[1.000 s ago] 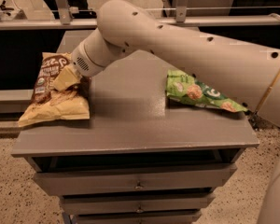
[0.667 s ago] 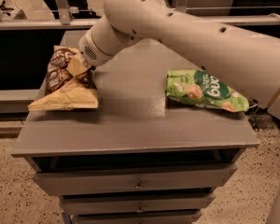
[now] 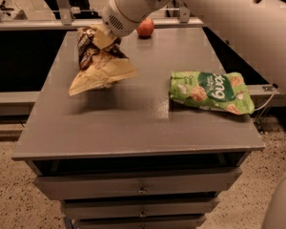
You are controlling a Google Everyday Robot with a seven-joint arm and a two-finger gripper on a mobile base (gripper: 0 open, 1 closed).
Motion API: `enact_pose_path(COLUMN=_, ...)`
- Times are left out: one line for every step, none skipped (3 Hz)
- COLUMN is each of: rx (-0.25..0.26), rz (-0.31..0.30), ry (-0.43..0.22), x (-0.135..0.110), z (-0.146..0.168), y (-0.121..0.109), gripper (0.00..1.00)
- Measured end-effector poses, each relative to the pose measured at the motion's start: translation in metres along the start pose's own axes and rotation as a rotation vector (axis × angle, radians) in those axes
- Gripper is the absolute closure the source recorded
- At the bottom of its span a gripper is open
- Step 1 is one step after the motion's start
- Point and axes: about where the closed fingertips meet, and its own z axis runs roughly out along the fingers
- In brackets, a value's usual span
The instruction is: Move brown chip bag near green rice chip bag
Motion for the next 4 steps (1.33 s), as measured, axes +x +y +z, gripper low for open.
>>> enact_pose_path(rx=-0.016, rz=-0.054, ry=0.041, x=0.016, z=-0.018, y=-0.036, gripper=1.0)
enact_pose_path(rx=-0.058, rz=-0.151, ry=0.04, x=0.029, z=-0.04, y=-0.061, gripper=1.0)
enact_pose_path(rx=-0.105, rz=-0.234, ry=0.033, x=0.049, z=-0.056, y=-0.071, gripper=1.0)
enact_pose_path(rx=-0.163, rz=-0.301, ry=0.012, x=0.063, z=-0.062, y=-0.068, gripper=1.0)
